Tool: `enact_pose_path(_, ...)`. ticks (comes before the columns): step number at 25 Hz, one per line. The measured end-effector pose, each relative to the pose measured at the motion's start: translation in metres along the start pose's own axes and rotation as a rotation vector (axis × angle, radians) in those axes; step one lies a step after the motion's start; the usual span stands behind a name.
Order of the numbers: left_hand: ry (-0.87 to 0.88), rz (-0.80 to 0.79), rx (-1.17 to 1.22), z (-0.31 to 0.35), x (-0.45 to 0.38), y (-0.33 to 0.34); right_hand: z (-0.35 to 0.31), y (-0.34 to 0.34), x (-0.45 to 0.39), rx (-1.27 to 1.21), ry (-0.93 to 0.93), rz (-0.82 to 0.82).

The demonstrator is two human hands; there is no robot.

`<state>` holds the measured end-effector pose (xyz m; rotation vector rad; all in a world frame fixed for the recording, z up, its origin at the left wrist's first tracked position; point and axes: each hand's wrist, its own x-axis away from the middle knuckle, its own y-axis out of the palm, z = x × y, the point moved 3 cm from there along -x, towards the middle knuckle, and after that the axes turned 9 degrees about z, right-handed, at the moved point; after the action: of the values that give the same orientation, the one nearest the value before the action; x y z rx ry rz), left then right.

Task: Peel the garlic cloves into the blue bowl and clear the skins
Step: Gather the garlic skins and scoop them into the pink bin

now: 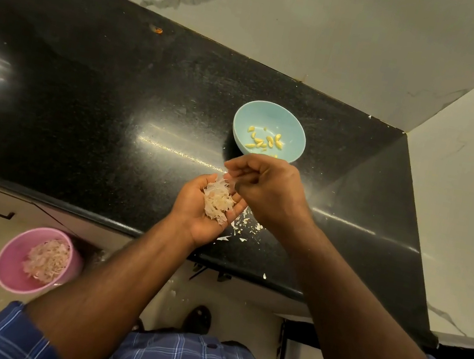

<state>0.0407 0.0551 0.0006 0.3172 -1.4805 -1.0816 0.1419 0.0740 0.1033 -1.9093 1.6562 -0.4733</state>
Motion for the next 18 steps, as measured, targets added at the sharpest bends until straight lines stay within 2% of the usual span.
enact_pose_path(4, -0.006, 0.006, -0.01, 0.002, 0.001, -0.001, 0.003, -0.001, -0.003, -0.073, 0.024, -0.024)
enact_pose_path(6, 0.011, 0.039, 0.045, 0.008, 0.003, -0.004, 0.022, -0.009, -0.015, -0.111, 0.081, 0.093)
enact_pose_path(8, 0.056, 0.07, 0.082, 0.021, 0.007, -0.009, 0.05, -0.017, -0.025, 0.049, 0.144, 0.182)
enact_pose_path(12, 0.153, 0.109, 0.111, 0.042, 0.011, -0.023, 0.094, 0.013, -0.017, 0.315, 0.193, -0.003)
enact_pose_path(18, 0.196, 0.149, 0.099, 0.049, 0.019, -0.033, 0.084, 0.055, -0.023, 0.373, 0.099, -0.059)
